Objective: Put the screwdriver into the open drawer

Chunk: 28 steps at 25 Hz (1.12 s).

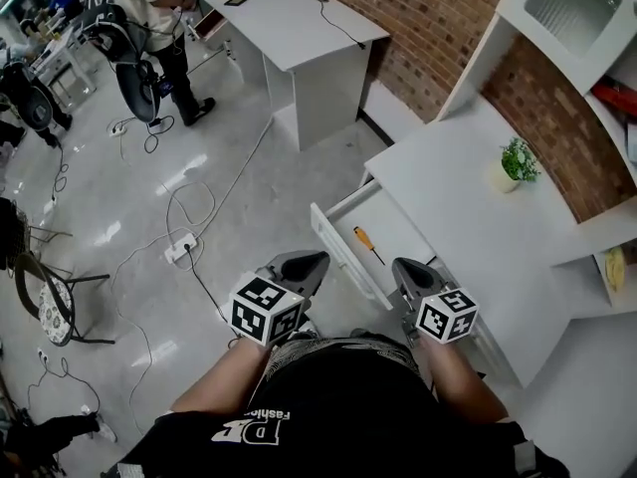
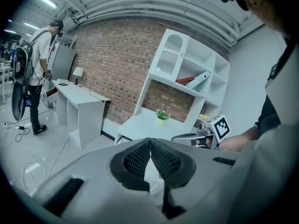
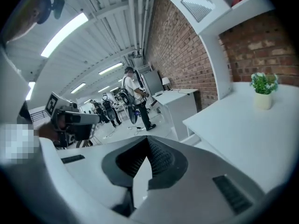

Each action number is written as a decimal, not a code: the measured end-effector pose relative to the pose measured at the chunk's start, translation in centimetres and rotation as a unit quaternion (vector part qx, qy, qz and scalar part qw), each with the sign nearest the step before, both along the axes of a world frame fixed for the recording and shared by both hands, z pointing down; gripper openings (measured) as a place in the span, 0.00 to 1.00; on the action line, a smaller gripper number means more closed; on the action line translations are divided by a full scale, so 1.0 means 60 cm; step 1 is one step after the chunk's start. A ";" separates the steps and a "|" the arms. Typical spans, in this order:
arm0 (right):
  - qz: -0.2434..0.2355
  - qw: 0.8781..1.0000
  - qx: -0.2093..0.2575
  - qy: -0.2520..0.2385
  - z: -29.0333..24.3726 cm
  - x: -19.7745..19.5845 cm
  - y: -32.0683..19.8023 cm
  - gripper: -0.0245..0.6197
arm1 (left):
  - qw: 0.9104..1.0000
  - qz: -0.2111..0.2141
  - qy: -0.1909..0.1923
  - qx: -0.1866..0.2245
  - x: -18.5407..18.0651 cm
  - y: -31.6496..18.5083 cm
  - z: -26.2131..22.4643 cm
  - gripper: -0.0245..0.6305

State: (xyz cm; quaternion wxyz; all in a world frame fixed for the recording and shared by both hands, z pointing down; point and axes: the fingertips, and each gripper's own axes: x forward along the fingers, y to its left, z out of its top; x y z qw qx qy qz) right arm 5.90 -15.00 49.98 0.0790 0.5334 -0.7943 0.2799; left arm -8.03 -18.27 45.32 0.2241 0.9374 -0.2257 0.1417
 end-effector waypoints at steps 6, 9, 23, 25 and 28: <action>-0.036 0.998 0.030 -0.033 -0.061 0.022 0.067 0.04 | 1.000 -0.003 0.007 0.011 0.053 0.072 -0.030 0.07; -0.040 0.998 0.038 -0.021 -0.073 0.053 0.104 0.04 | 1.000 0.003 0.008 0.010 0.092 0.119 -0.035 0.07; -0.048 0.998 0.046 -0.018 -0.072 0.131 0.251 0.04 | 1.000 -0.020 -0.006 0.008 0.168 0.263 -0.020 0.07; -0.049 0.997 0.048 -0.021 -0.069 0.136 0.261 0.04 | 1.000 -0.024 -0.009 0.005 0.170 0.273 -0.015 0.07; -0.050 0.997 0.048 -0.022 -0.066 0.141 0.273 0.04 | 1.000 -0.025 -0.013 -0.001 0.175 0.286 -0.009 0.07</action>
